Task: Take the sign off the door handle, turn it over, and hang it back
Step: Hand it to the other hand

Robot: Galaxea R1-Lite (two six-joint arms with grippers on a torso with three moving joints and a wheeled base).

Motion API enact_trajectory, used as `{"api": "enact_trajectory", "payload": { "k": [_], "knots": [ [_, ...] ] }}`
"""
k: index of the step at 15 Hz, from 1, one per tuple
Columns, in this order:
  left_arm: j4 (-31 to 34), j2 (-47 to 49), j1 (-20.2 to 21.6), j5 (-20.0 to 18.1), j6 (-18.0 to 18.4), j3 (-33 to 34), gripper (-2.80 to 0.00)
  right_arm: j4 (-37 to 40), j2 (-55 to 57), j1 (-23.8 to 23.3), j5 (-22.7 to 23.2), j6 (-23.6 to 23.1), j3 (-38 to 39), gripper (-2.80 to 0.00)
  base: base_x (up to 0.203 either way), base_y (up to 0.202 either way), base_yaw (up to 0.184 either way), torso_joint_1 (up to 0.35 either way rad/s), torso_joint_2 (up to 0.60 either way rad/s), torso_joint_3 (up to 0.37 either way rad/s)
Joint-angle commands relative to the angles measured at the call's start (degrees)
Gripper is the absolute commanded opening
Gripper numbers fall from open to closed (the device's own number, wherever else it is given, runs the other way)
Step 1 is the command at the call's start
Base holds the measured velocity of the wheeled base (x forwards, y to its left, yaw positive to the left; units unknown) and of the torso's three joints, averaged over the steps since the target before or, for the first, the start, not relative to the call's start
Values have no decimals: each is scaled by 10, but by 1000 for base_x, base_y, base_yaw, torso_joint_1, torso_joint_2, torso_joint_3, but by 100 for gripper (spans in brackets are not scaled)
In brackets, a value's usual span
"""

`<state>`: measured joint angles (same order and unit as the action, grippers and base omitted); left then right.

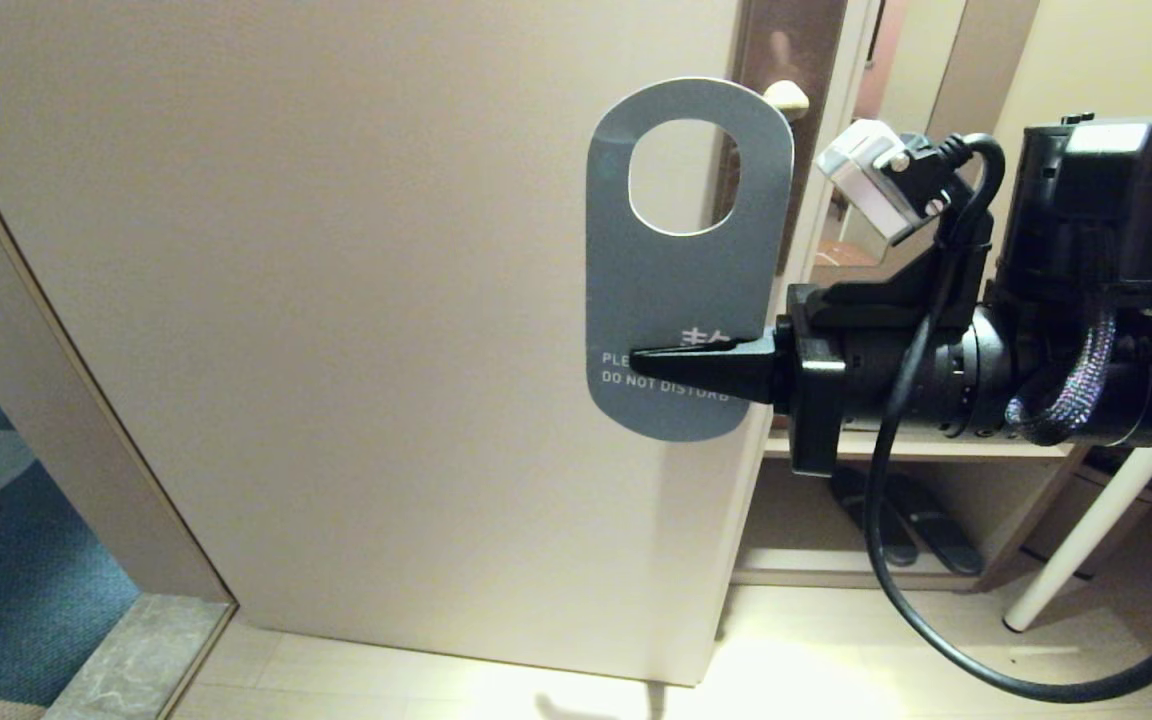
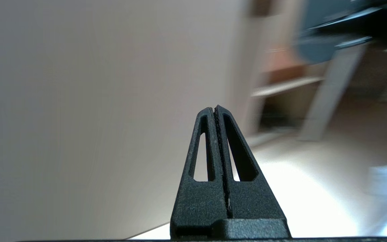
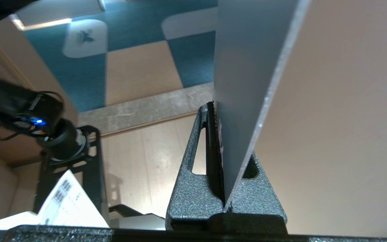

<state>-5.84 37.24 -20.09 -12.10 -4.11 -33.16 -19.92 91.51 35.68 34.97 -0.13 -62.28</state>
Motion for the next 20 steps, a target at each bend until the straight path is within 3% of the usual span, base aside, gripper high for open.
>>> {"api": "enact_trajectory", "payload": {
  "k": [1, 4, 9, 10, 13, 14, 16, 20],
  "knots": [
    [-27, 72, -20, -44, -23, -6, -280, 0, 4, -7, 8, 0, -5, -280, 0, 0, 0, 0, 0, 0],
    [-72, 132, -25, -177, -40, -8, -280, 0, 8, -11, 11, 0, -6, -280, 0, 0, 0, 0, 0, 0],
    [-140, 227, -26, -314, -45, -19, -280, 0, 22, -20, 45, -1, -28, -280, 0, 0, 0, 0, 0, 0],
    [-144, 241, -30, -332, -51, -28, -280, 0, 25, -21, 45, -1, -36, -280, 0, 0, 0, 0, 0, 0],
    [-189, 284, -44, -339, -62, -37, -280, 1, 36, -21, 46, -1, -49, -280, 0, 0, 0, 0, 0, 0],
    [-214, 301, -45, -339, -63, -37, 0, 1, 38, -21, 45, -1, -49, -280, 0, 0, 0, 0, 0, 0],
    [-248, 328, -45, -340, -63, -37, 0, 1, 42, -22, 45, -1, -49, -280, 0, 0, 0, 0, 0, 0],
    [-253, 349, -57, -342, -60, -37, 0, 1, 47, -26, 61, -1, -48, -280, 0, 0, 0, 0, 0, 0]
  ]
}}
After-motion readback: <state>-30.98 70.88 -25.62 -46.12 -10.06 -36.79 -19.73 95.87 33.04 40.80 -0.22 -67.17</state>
